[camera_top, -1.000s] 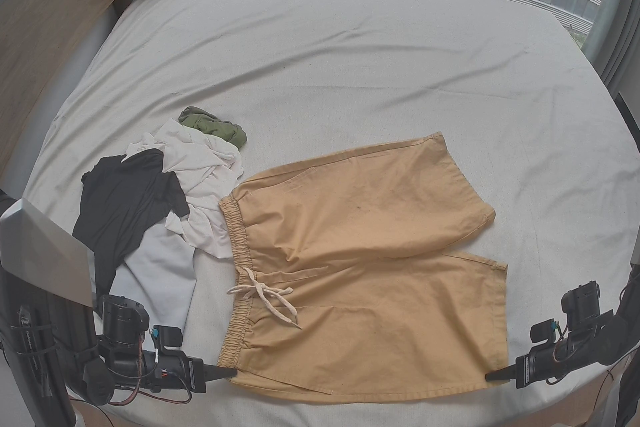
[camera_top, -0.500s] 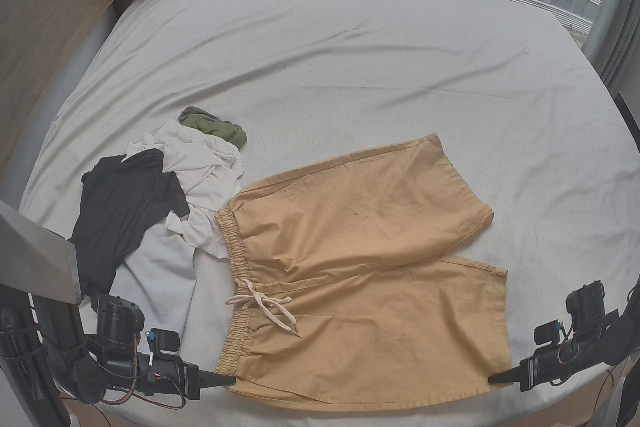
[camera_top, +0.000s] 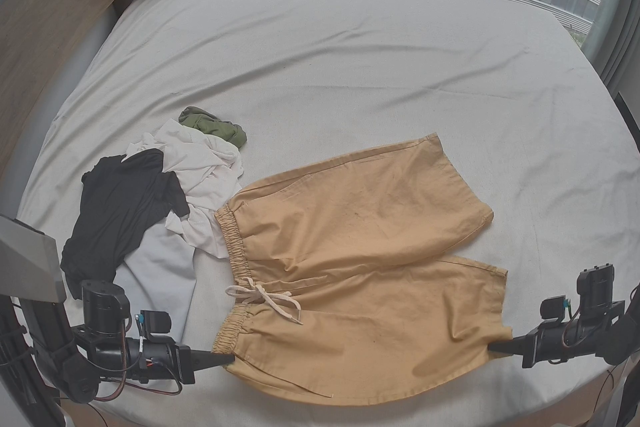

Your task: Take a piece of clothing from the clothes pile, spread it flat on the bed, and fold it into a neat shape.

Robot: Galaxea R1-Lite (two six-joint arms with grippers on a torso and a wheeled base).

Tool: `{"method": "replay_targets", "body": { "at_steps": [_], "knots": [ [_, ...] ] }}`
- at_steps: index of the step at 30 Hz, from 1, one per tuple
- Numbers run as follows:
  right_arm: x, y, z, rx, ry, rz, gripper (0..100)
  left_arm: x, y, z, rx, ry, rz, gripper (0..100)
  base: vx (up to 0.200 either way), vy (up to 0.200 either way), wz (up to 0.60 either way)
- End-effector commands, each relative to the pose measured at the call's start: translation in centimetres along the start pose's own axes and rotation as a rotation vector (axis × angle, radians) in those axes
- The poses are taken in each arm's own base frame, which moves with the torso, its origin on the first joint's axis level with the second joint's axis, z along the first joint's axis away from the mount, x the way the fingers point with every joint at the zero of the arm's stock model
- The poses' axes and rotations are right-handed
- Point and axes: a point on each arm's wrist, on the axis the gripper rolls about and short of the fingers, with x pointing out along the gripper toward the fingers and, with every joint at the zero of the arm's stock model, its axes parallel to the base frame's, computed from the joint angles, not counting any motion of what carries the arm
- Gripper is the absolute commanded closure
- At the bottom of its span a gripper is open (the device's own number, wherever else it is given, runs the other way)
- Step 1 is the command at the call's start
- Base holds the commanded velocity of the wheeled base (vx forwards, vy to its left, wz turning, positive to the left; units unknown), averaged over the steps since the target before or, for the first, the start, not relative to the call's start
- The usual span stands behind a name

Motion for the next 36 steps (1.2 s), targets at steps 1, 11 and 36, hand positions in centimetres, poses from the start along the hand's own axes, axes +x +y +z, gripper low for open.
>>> {"method": "replay_targets", "body": {
  "at_steps": [1, 11, 36],
  "knots": [
    [-0.2, 0.5, 1.4, -0.005, -0.083, 0.025, 100, -0.8, -1.3, 1.2, 0.031, -0.098, -0.034, 100, 0.0, 0.0, 0.0],
    [0.0, 1.5, 5.3, -0.008, -0.213, 0.078, 100, -0.1, -1.9, 3.0, 0.061, -0.186, -0.098, 100, 0.0, 0.0, 0.0],
    [-0.1, 1.5, 11.4, -0.017, -0.394, 0.119, 100, 0.8, -1.3, 6.4, 0.058, -0.294, -0.12, 100, 0.0, 0.0, 0.0]
  ]
}}
